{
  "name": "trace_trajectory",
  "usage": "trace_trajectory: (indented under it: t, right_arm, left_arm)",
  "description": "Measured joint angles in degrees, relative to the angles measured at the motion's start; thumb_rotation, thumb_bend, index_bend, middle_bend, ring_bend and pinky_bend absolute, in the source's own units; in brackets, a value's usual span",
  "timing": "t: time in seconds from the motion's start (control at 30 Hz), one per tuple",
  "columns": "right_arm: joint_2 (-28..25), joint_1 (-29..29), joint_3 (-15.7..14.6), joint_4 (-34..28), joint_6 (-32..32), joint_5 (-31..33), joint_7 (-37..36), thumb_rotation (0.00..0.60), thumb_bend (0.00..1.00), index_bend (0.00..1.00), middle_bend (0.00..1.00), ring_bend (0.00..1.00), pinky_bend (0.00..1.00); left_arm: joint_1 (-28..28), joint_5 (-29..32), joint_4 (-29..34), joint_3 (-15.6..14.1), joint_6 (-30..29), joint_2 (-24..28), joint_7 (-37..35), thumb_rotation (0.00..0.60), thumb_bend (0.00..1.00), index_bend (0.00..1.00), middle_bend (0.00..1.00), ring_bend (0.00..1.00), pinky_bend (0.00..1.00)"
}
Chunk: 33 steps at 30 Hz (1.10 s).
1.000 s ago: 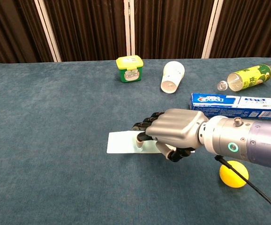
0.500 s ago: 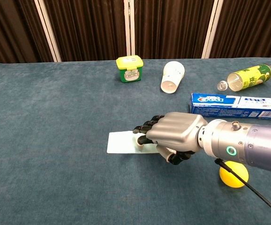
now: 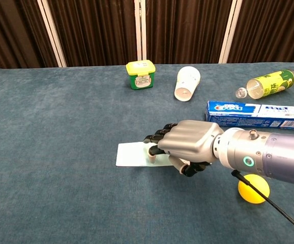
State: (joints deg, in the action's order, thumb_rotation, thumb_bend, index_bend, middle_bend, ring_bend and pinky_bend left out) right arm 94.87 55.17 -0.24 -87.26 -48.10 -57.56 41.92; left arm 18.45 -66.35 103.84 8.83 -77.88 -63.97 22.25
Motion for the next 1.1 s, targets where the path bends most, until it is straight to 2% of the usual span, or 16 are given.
trace_trajectory:
  t: [0.37,0.77,1.1]
  right_arm:
    - [0.5,0.2,-0.2,0.8,0.1,1.3,1.4,0.600,0.83,0.26,0.00,0.00,0.00]
    - [-0.6,0.3,0.3,-1.1,-0.3,0.4,1.0,0.600,0.83,0.26,0.00,0.00,0.00]
    - [-0.9,0.1,-0.5,-1.3,-0.4,0.4,1.4,0.600,0.83,0.26,0.00,0.00,0.00]
  left_arm:
    - [0.0,0.2,-0.1,0.1,0.2,0.1,-0.1,0.600,0.00,0.00,0.00,0.00,0.00]
    - [0.0,0.2,0.0,0.1,0.3,0.1,-0.2,0.600,0.00,0.00,0.00,0.00,0.00]
    - [0.0,0.1,0.1,0.1,0.3,0.1,-0.2,0.600,0.00,0.00,0.00,0.00,0.00]
